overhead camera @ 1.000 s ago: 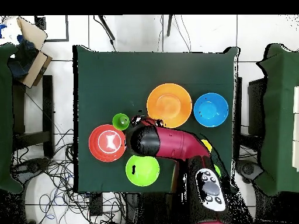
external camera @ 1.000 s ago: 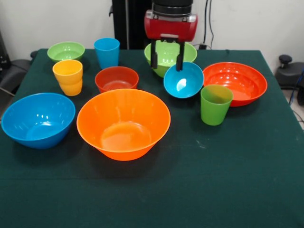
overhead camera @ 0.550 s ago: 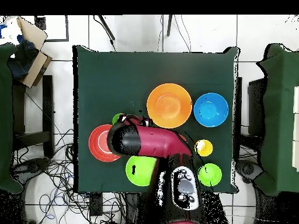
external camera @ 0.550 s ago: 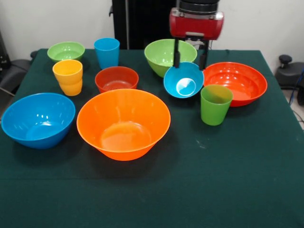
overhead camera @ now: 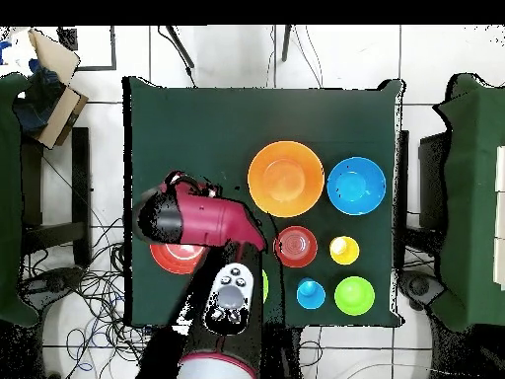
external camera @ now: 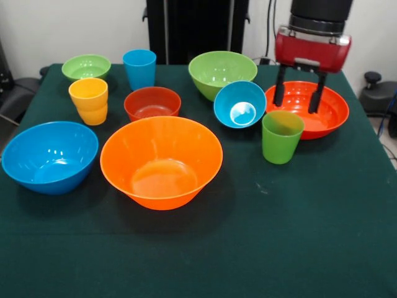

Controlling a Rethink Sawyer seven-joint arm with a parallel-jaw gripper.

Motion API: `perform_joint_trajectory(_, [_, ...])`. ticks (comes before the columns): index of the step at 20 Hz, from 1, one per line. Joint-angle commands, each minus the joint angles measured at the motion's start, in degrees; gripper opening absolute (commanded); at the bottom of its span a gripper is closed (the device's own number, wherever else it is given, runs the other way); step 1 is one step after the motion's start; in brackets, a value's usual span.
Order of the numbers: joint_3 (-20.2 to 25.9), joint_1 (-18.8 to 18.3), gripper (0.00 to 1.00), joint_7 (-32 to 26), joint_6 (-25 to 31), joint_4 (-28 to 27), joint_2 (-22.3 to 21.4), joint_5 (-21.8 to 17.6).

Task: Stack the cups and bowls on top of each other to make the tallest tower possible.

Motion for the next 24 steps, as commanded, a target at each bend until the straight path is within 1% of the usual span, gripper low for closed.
perform_joint_trajectory(1, [-4.5,3.3,1.00,14.4,4.7,-9.7,9.8,4.3])
perform_joint_trajectory(2, [-4.6,3.6,1.00,14.5,4.1,-9.8,10.1,4.4])
perform_joint_trajectory(3, [-5.5,4.0,1.00,14.9,4.4,-11.0,10.9,4.4])
perform_joint_trajectory(6, [-5.8,4.1,1.00,15.2,4.2,-11.1,11.4,4.2])
perform_joint_trajectory(10, [-7.1,5.2,1.00,16.1,4.5,-11.5,12.2,4.4])
perform_joint_trajectory(13, [-8.1,5.6,1.00,15.2,4.6,-12.4,13.1,3.8])
perform_joint_trajectory(15, [-8.0,5.6,1.00,14.7,4.5,-12.1,13.1,3.7])
perform_joint_trajectory(17, [-7.9,6.1,1.00,15.2,5.1,-11.7,13.0,4.1])
perform_joint_trajectory(20, [-6.6,6.2,1.00,16.4,5.5,-10.2,12.6,5.4])
perform_joint_trajectory(24, [-6.8,7.4,1.00,18.6,6.3,-9.2,12.6,7.3])
